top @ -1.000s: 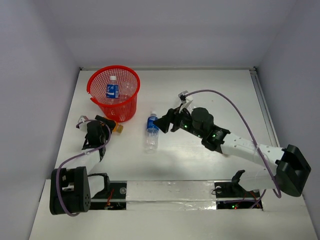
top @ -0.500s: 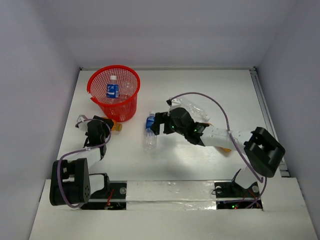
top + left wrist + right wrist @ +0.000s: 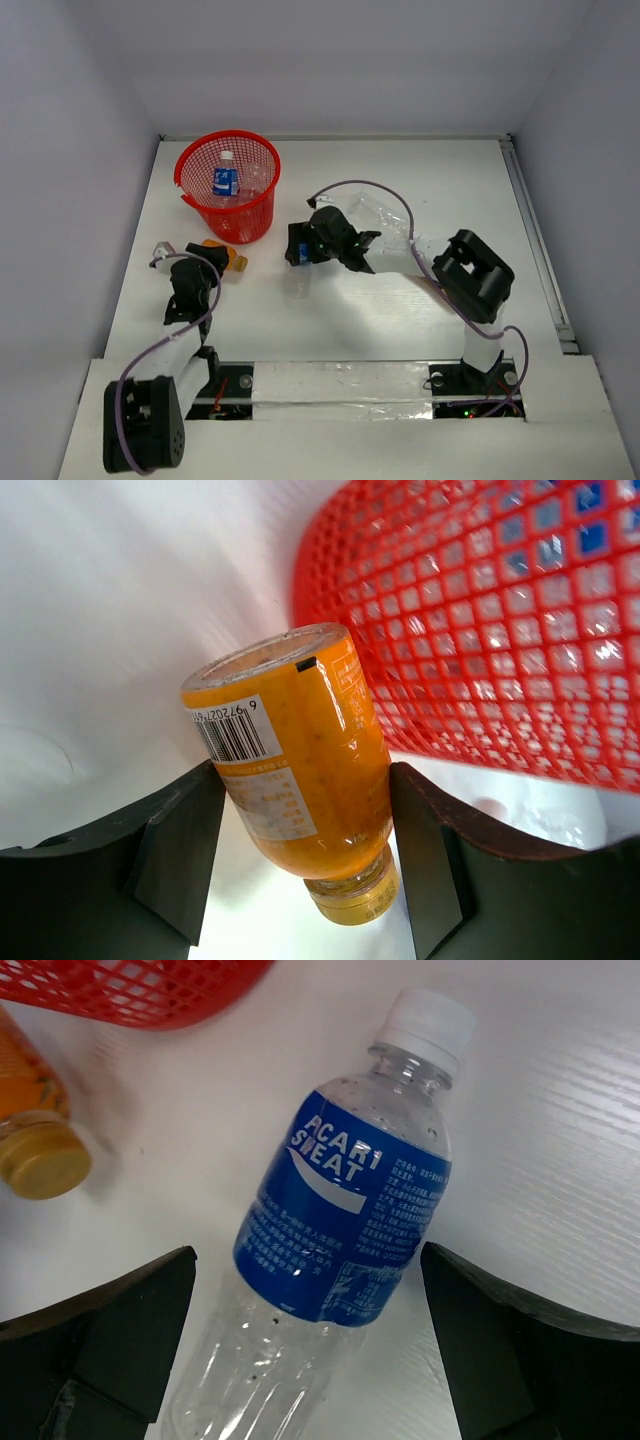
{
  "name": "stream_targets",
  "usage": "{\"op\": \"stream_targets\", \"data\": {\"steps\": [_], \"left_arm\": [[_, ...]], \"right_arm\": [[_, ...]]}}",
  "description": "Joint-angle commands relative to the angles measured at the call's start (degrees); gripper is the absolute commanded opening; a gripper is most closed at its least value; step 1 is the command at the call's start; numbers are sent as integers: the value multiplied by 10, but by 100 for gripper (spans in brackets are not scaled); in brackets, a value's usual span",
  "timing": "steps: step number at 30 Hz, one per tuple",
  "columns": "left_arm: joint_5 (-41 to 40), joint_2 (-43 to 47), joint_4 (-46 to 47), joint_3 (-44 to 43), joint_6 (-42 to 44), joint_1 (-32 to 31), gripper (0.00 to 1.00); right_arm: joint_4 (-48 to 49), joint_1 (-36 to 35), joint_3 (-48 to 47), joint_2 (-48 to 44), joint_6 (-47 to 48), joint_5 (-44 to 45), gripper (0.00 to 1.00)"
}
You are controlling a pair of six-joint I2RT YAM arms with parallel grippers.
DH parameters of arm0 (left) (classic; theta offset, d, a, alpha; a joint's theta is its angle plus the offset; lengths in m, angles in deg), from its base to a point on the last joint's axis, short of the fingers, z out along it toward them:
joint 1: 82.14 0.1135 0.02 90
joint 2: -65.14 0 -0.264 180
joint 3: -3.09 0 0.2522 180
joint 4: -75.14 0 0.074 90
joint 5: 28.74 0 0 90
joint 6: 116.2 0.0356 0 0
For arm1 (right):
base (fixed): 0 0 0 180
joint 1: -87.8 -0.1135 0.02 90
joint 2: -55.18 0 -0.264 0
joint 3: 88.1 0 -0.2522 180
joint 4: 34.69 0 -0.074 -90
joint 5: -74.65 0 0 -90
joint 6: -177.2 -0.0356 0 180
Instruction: Put the plastic bottles in the bin
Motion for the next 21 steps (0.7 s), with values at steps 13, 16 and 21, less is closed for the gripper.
{"op": "stream_targets", "data": {"steps": [13, 16, 21], "left_arm": [[106, 407, -319, -101, 15, -51, 32], [137, 393, -341, -174, 38, -51, 32], [139, 290, -328, -342, 97, -51, 33]], "right_arm": [[22, 7, 20, -3, -18, -4, 58], [44, 7, 57, -47, -21, 3, 55], [64, 7, 112, -167, -15, 14, 55]]}}
